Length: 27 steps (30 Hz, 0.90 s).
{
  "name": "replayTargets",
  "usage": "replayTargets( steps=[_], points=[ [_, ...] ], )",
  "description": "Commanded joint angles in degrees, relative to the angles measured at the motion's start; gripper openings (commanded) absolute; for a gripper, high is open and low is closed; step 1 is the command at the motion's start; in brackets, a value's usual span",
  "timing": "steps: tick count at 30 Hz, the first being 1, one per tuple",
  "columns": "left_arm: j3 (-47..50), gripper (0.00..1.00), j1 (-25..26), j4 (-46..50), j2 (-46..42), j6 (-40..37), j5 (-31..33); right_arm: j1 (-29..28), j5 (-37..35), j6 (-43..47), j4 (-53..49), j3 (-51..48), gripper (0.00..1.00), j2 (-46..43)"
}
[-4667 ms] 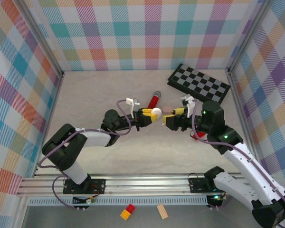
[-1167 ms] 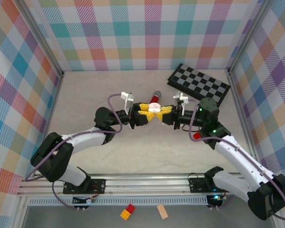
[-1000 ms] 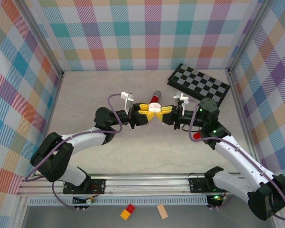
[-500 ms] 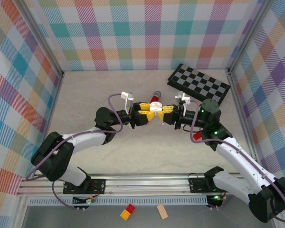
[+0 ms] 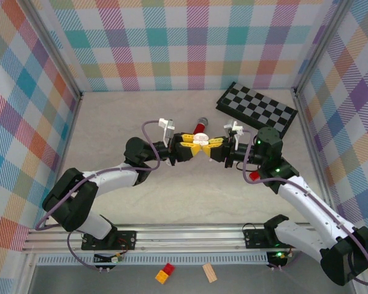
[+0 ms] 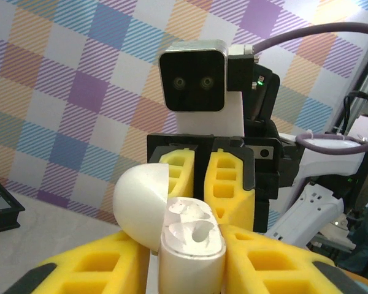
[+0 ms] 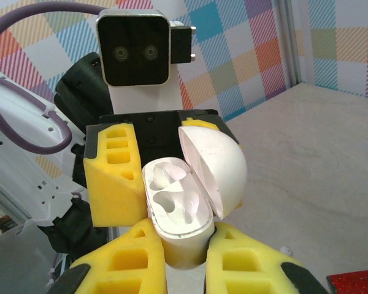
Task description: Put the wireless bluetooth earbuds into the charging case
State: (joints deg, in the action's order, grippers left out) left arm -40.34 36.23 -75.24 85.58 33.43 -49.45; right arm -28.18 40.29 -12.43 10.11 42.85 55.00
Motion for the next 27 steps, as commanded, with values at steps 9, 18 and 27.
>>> replayTargets(
  steps=[9,18,27],
  points=[
    [-0.71,0.41,0.16,-2.02,-0.41,-0.64,0.48,-0.56,-2.69,-0.54,1.10,1.30,0.05,-1.92],
    [-1.04,0.23,0.16,-2.06,-0.32,-0.76,0.08,-0.56,-0.54,-0.83,0.99,1.25,0.05,-1.75],
    [-1.67,0.26,0.22,-2.01,0.46,-1.00,-1.04,-0.56,0.75,-0.41,0.47,1.67,0.06,-0.91]
  ],
)
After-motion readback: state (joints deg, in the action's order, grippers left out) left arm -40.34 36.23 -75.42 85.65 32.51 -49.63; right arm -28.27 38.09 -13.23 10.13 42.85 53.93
